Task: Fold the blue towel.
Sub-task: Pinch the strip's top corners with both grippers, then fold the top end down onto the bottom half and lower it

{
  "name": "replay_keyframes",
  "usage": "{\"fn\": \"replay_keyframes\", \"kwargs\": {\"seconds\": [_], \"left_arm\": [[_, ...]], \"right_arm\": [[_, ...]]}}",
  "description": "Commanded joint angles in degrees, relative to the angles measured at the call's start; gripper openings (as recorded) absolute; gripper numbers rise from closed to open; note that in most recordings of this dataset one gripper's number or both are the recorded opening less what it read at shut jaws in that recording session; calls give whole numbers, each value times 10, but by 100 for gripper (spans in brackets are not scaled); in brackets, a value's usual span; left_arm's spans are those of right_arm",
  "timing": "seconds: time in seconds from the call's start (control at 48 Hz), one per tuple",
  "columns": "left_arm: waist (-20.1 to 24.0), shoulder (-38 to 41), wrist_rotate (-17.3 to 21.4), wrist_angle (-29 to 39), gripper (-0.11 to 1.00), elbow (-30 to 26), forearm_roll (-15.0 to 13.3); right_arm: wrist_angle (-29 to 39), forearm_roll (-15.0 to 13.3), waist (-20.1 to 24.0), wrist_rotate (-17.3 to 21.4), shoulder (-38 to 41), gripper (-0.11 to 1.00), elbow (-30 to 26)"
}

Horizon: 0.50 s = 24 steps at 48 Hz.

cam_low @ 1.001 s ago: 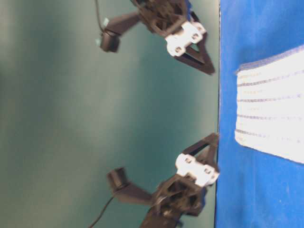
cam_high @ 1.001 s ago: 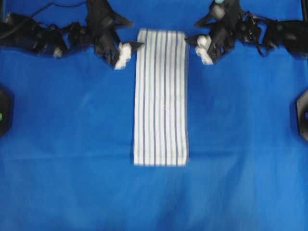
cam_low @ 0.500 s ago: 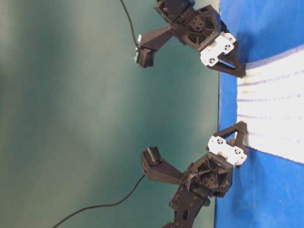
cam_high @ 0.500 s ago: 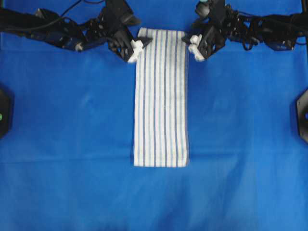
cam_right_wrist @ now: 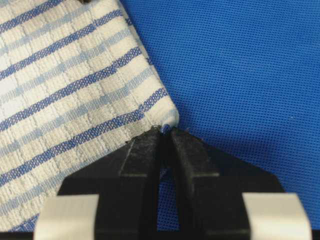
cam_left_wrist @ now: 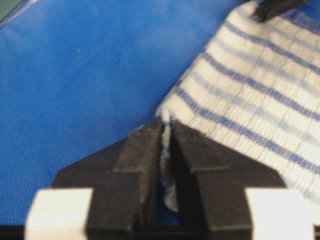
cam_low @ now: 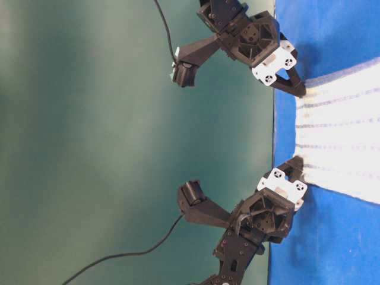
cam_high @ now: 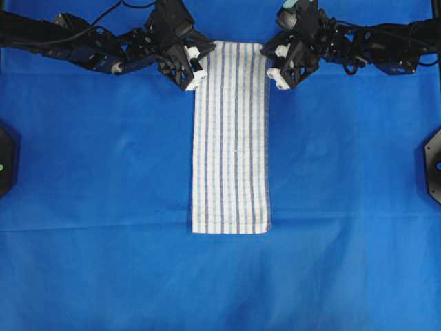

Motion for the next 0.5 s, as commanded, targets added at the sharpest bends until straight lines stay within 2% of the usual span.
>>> {"fn": "replay_keyframes", "kwargs": {"seconds": [0.0, 0.271, 0.48], "left_arm": [[4, -5, 3, 4, 3, -1, 0], [10, -12, 5, 7, 3, -2, 0], [31, -25, 14, 21, 3, -13, 0]], "right_arm": [[-4, -1, 4, -1, -7, 8, -6], [-2, 1, 2, 1, -11, 8, -13], [-1, 1, -16, 1, -18, 8, -26]]}}
